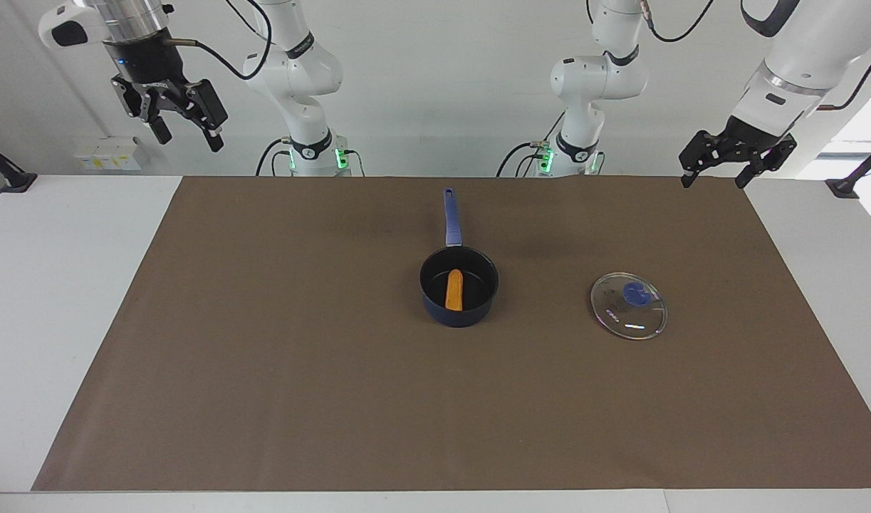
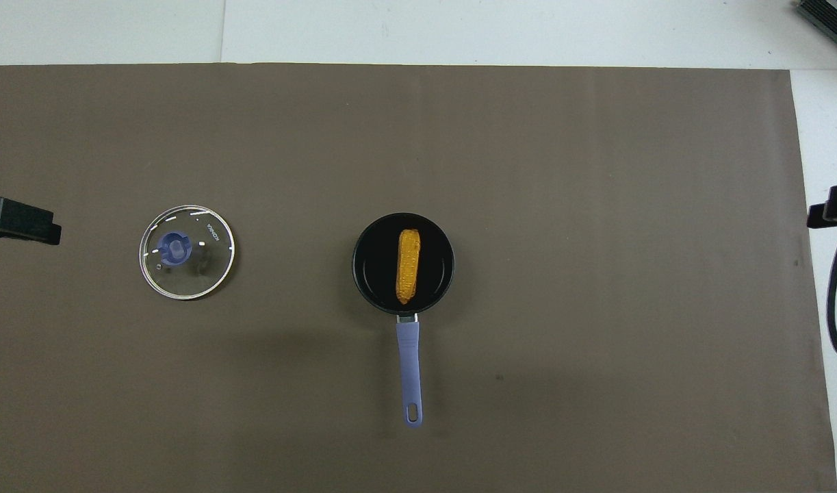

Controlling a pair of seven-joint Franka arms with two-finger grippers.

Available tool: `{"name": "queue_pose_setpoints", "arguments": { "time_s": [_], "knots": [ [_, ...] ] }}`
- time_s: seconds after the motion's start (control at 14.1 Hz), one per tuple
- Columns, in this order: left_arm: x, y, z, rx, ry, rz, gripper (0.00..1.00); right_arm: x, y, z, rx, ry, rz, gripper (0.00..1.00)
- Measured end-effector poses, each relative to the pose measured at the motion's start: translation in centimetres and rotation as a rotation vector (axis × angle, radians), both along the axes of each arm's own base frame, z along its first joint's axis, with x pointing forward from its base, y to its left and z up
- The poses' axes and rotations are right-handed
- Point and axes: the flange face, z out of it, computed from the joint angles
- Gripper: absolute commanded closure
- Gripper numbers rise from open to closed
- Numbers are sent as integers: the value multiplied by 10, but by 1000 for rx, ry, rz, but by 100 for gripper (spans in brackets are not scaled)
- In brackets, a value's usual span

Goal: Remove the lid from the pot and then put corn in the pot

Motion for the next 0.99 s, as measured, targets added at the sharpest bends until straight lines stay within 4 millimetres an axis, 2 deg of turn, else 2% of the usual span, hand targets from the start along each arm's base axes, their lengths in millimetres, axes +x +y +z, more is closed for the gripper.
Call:
{"name": "queue_pose_setpoints", "arguments": {
  "time_s": [0.35, 0.57, 0.99],
  "knots": [
    [0, 0, 0, 0, 0, 0, 0, 2, 3, -22, -4, 52, 24, 0],
    [0, 0, 0, 0, 0, 0, 0, 1, 8, -25, -4, 58, 34, 0],
    [0, 0, 0, 0, 0, 0, 0, 1, 5, -28, -4, 57, 29, 0]
  ]
}}
